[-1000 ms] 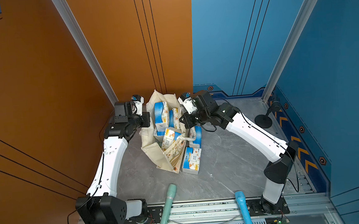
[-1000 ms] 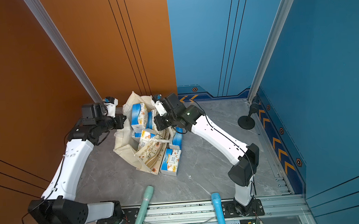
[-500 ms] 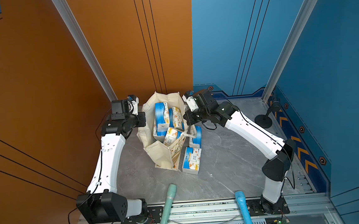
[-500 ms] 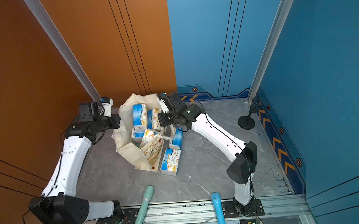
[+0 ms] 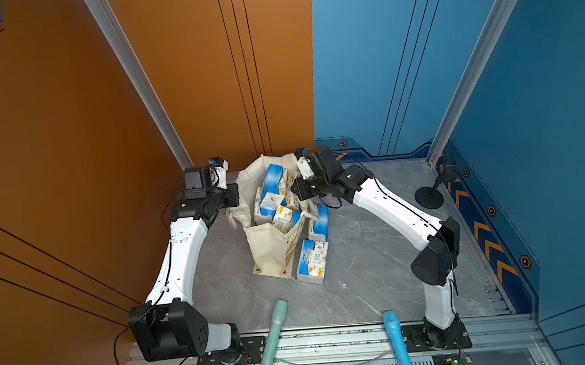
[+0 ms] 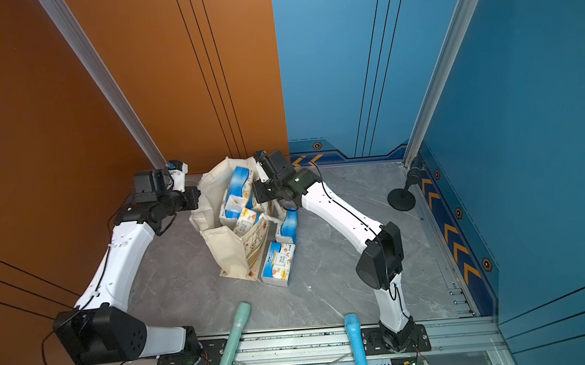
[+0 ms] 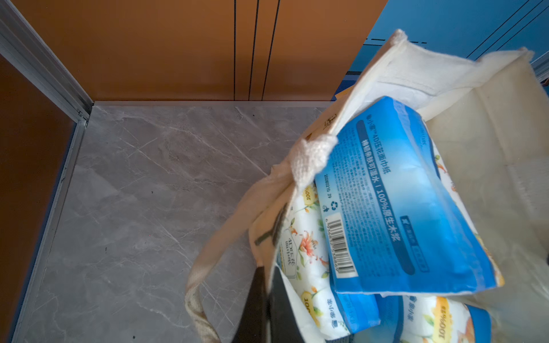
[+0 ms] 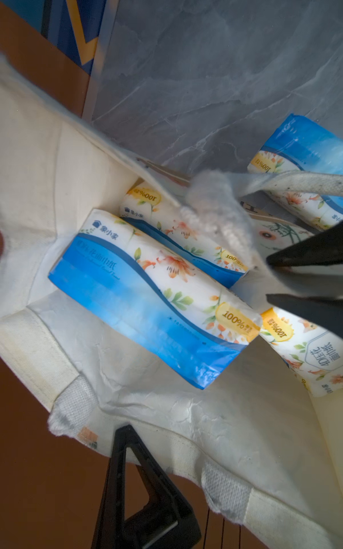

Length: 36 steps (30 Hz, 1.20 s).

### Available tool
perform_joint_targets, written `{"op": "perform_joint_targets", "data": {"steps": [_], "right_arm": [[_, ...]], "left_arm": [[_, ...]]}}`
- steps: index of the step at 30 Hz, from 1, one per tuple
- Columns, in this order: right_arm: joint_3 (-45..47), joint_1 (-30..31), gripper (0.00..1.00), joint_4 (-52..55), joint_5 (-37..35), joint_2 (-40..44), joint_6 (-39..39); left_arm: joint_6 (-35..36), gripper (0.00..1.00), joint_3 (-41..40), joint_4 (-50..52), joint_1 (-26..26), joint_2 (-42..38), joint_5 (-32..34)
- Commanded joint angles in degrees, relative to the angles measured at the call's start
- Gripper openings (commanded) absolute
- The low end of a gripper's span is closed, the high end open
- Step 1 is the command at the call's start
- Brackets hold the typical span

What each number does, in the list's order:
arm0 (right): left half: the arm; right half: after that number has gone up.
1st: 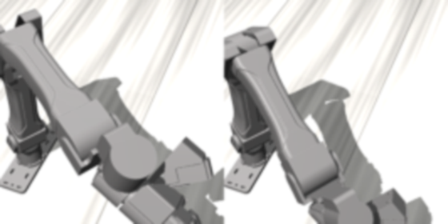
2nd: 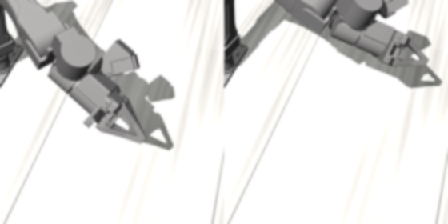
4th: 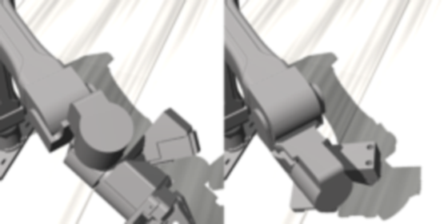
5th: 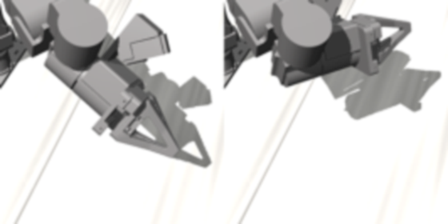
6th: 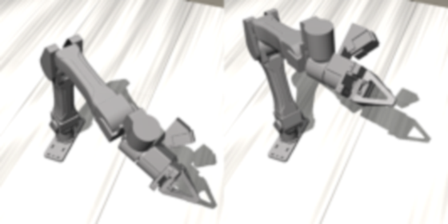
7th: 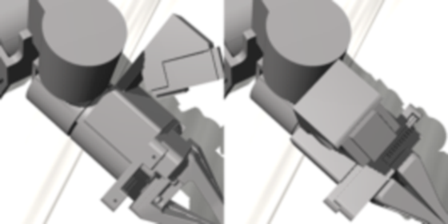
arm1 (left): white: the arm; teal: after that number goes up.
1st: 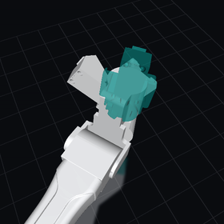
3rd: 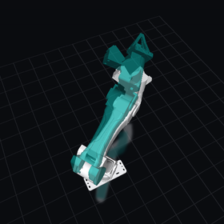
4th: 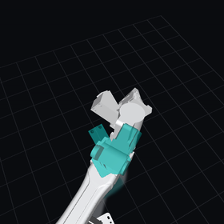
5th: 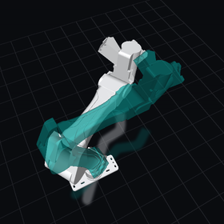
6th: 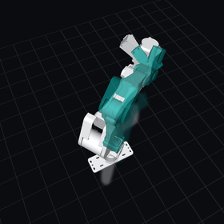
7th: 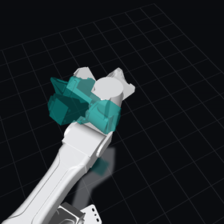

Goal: Put tissues into the canvas bag
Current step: Adjust the canvas bag at the center of the board, then pick up the pack of facial tissues from the center of the board.

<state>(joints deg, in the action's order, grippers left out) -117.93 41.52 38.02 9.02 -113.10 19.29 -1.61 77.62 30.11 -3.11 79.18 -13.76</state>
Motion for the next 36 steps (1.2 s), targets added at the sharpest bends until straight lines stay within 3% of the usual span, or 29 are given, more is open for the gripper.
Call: {"op": "perform_joint_targets", "data": {"steps": [1, 6, 17, 21, 27, 32, 36], "right_arm": [[0.0, -0.9, 0.36, -2.2, 0.5, 2.0, -0.6], [5.4, -2.8, 0.58, -3.1, -0.9, 7.5, -0.9], [26.6, -9.5, 0.61, -7.4, -11.8, 21.2, 4.0], [35.7, -12.9, 0.7, -8.1, -12.2, 23.3, 6.7], [44.2, -11.4, 0.77, -9.6, -8.0, 21.5, 9.3], [43.6, -7.0, 0.85, -10.7, -6.4, 16.7, 10.6], [43.0, -6.4, 0.87, -11.3, -6.2, 13.7, 12.5]], "left_arm": [[-1.3, 0.0, -0.9, -0.4, -1.2, -0.1, -1.8], [-1.8, 0.0, -0.7, -0.4, -2.0, 0.8, -2.8], [-2.0, 0.0, -0.6, -0.4, -2.1, 0.9, -3.7], [-1.9, 0.0, -0.6, -0.4, -2.2, 0.8, -3.8], [-2.2, 0.0, -0.5, -0.4, -2.2, 0.9, -4.3], [-2.4, 0.0, -0.6, -0.4, -2.2, 0.9, -4.4], [-2.4, 0.0, -0.6, -0.5, -2.2, 0.5, -4.3]]}}
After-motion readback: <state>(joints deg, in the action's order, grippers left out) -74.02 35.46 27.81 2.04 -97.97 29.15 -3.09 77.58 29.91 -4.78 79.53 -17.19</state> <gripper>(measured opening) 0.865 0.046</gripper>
